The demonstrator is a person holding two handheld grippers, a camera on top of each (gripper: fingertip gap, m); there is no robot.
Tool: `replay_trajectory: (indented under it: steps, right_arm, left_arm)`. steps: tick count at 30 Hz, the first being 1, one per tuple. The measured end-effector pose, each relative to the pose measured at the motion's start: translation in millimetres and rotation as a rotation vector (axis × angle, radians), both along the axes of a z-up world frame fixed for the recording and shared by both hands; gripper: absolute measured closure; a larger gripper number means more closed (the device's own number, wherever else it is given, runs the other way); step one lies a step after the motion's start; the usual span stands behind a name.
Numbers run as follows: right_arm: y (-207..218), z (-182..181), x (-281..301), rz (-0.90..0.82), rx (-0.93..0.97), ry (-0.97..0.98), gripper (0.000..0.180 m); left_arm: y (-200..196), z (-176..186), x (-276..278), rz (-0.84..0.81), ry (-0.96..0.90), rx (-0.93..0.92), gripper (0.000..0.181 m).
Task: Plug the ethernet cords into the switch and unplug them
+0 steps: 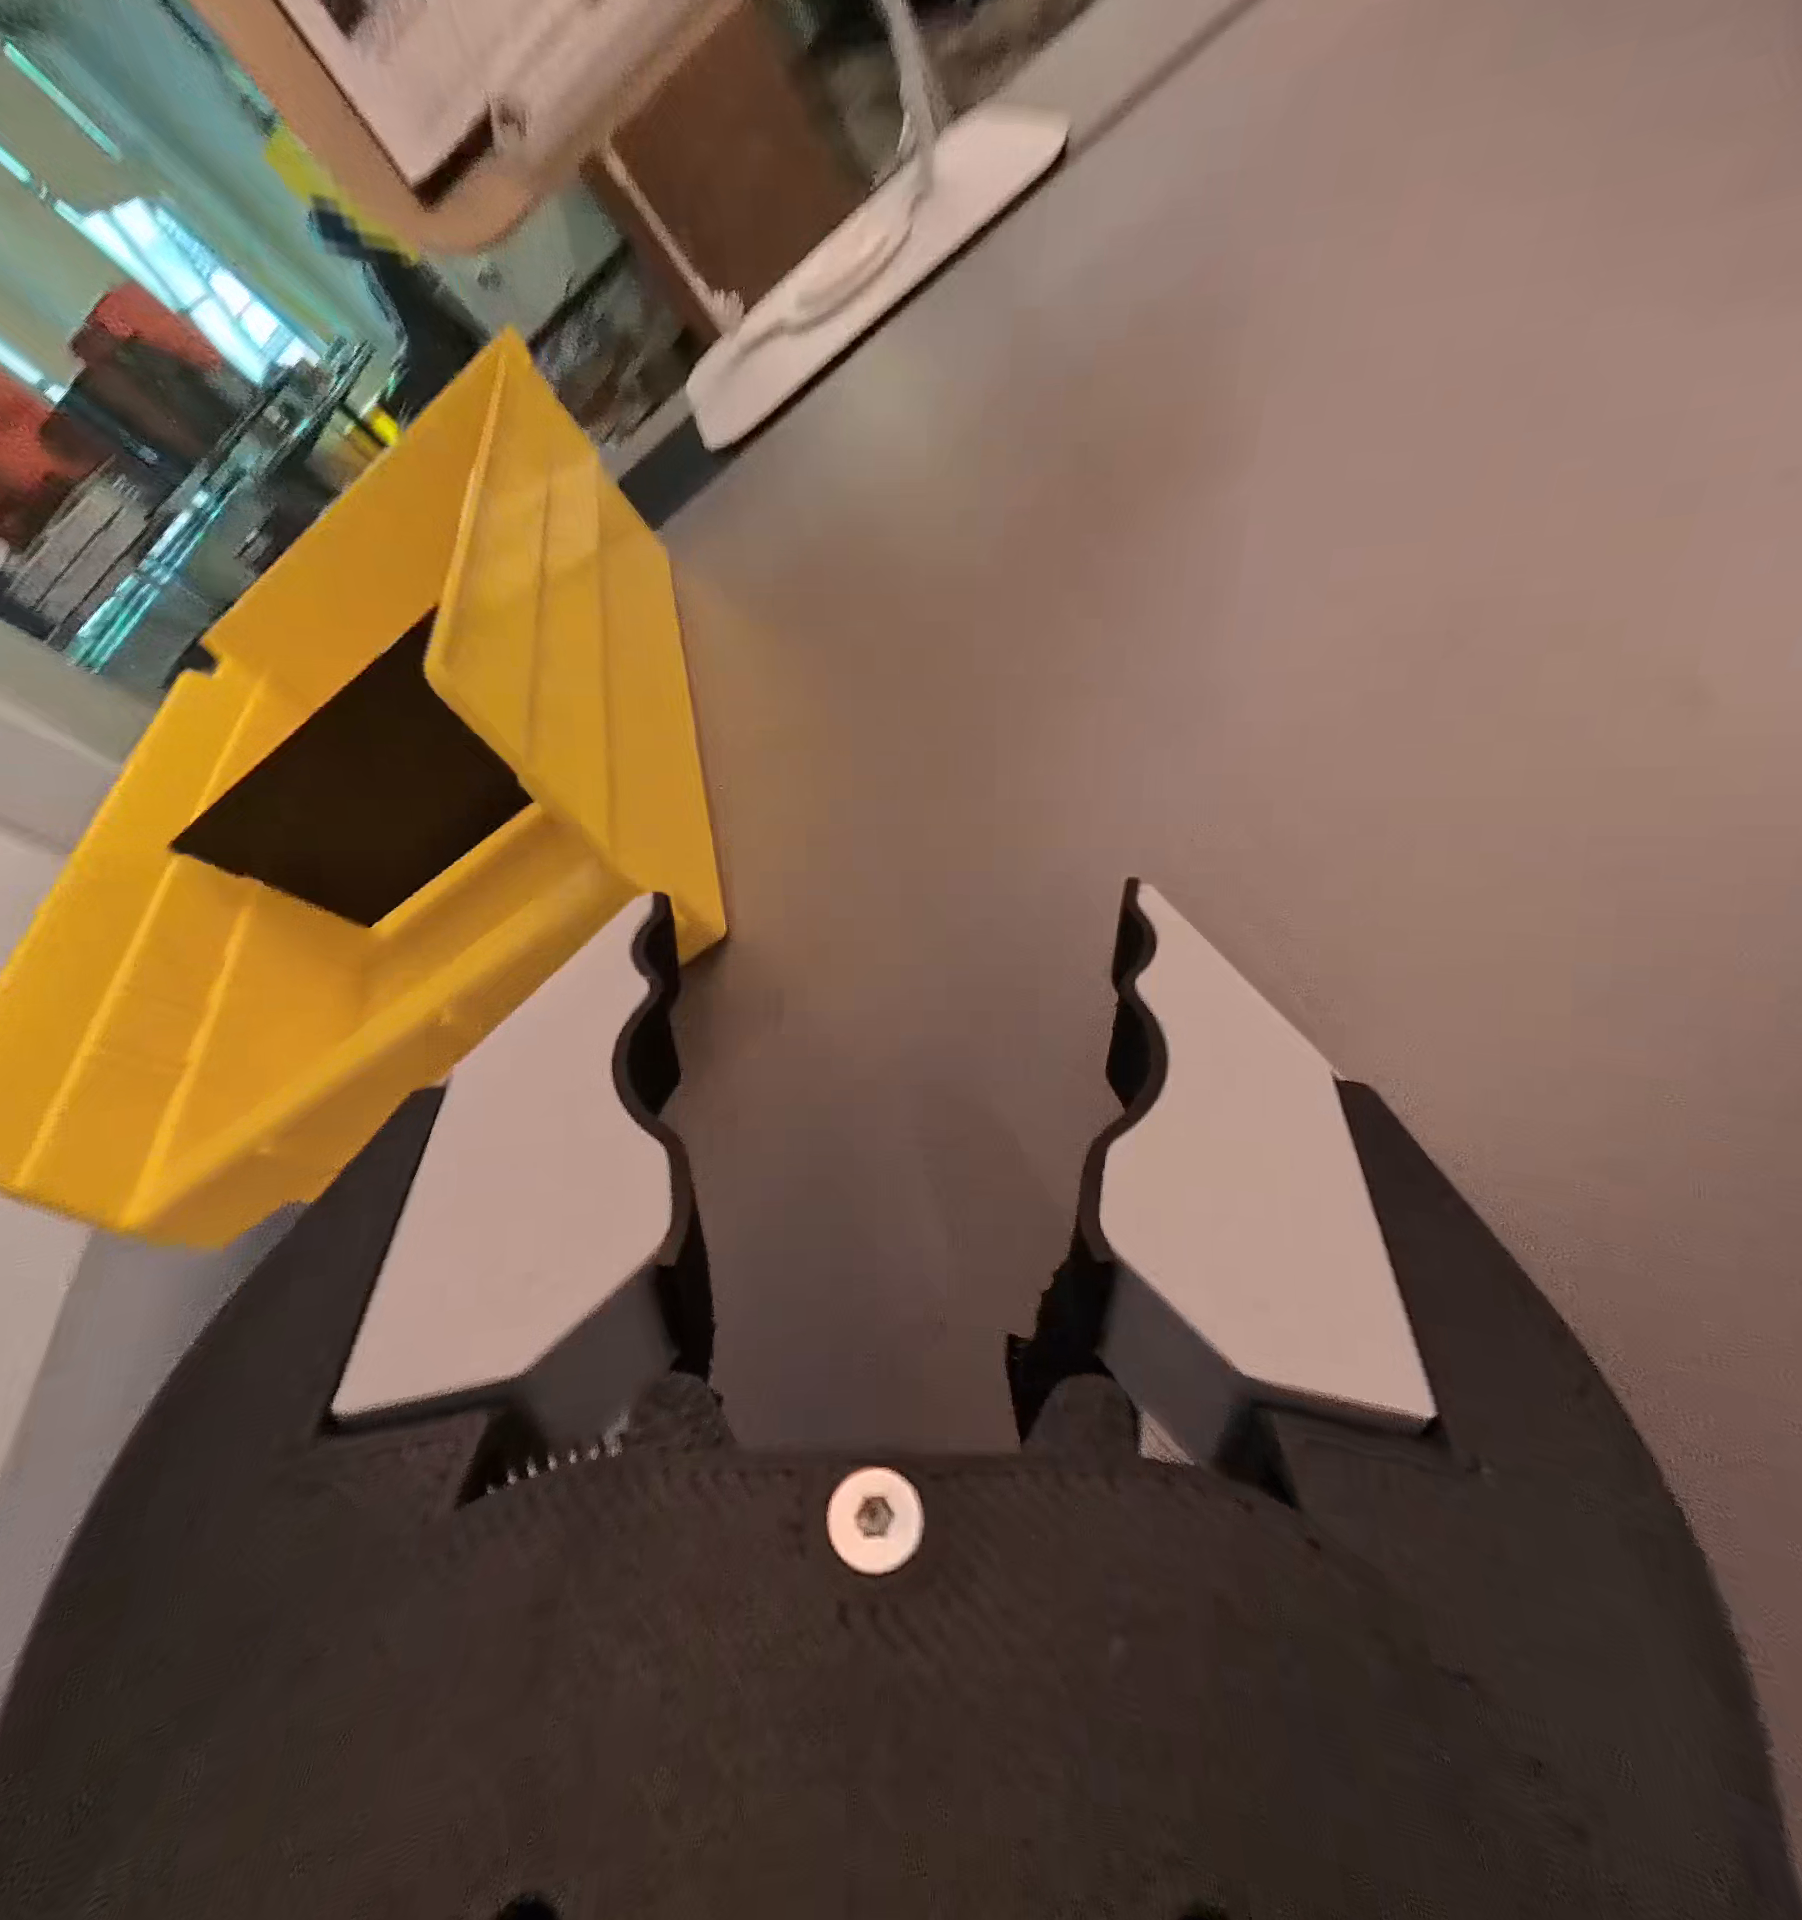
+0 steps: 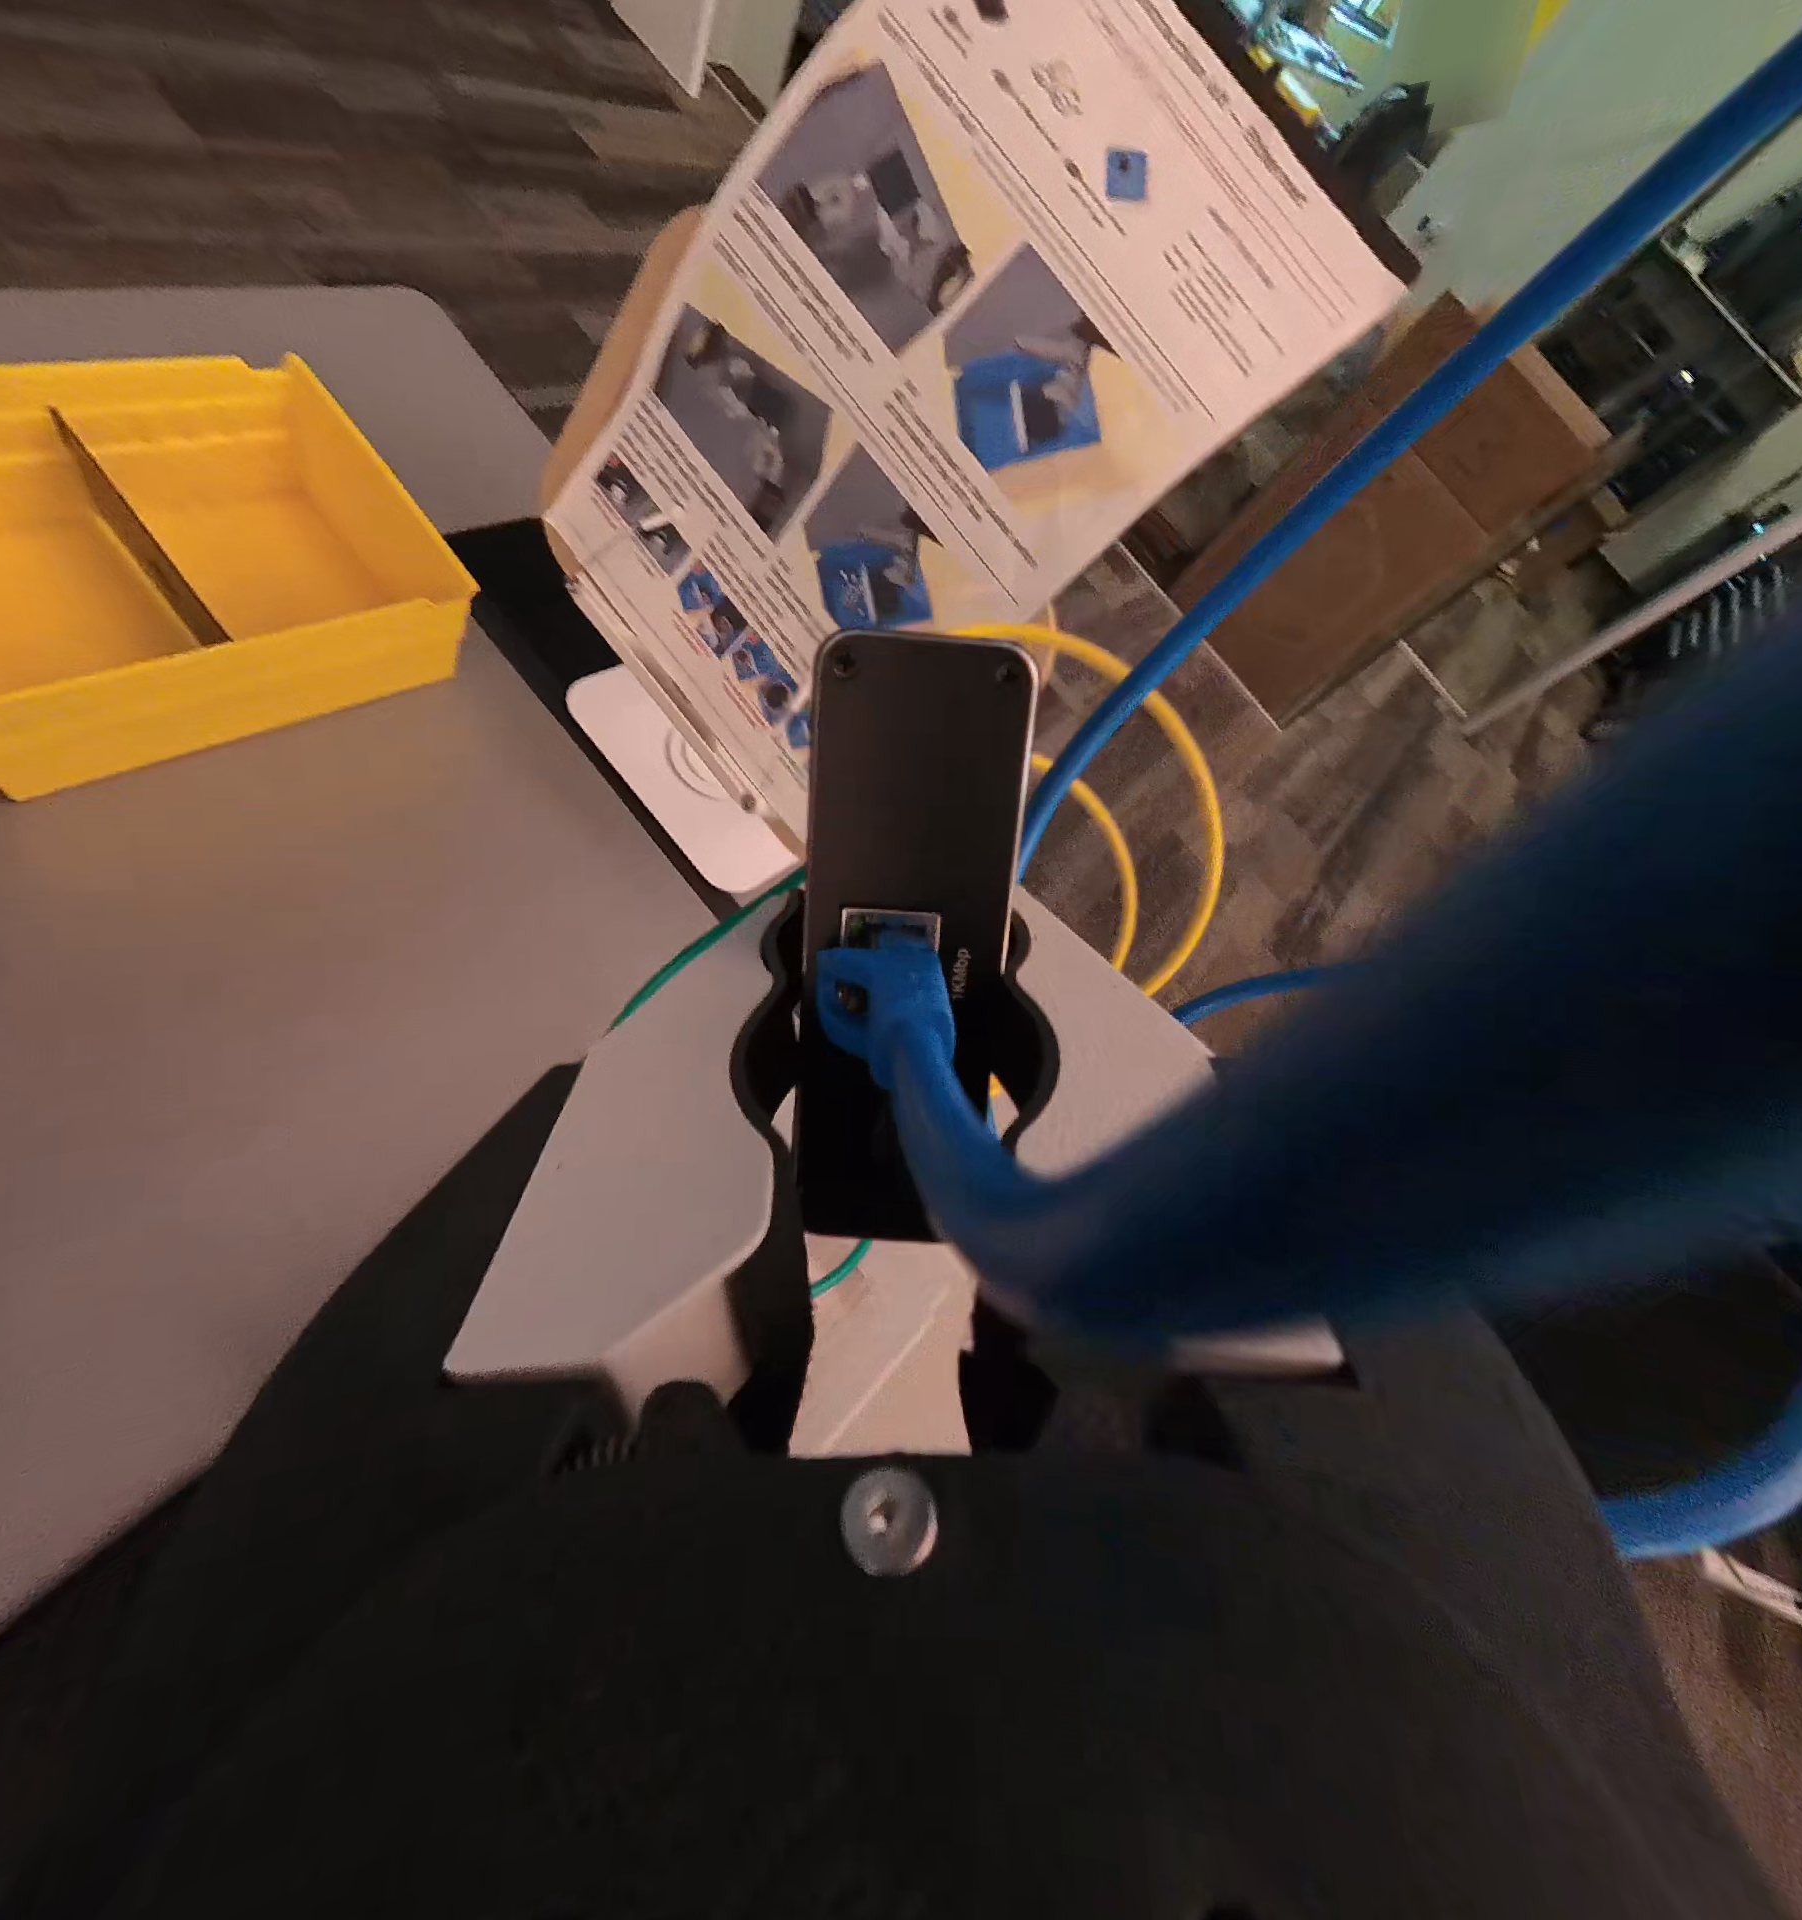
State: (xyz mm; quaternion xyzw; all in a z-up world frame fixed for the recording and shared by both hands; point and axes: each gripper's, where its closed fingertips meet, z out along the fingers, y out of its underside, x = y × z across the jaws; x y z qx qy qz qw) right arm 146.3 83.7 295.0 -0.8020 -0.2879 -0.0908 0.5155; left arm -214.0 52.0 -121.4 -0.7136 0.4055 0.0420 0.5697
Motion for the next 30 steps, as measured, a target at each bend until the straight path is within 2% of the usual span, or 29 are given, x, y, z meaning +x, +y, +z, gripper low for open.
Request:
replay_trajectory:
  steps: [3, 9, 16, 22, 30]
  right_arm:
    - [-12.3, -5.5, 22.6, -0.049, 0.001, 0.003, 0.147]
    - [-40.3, -13.8, 70.3, -0.154, 0.017, -0.017, 0.147]
    - [-62.9, 10.4, 90.8, -0.199, 0.116, -0.042, 0.147]
    - [-55.4, 28.8, 85.3, -0.228, 0.075, -0.145, 0.148]
    - [-21.7, 50.3, 84.6, -0.275, 0.001, -0.274, 0.147]
  left_arm:
    - [3.6, -5.0, -2.4, 0.044, 0.063, 0.018, 0.103]
    - [5.1, -7.0, -3.0, 0.048, 0.042, -0.018, 0.103]
    - [4.8, -6.2, -2.9, 0.050, 0.047, -0.005, 0.102]
    - [4.8, -6.1, -4.7, 0.060, 0.048, -0.002, 0.102]
    - [5.4, -6.6, -5.8, 0.065, 0.048, -0.006, 0.103]
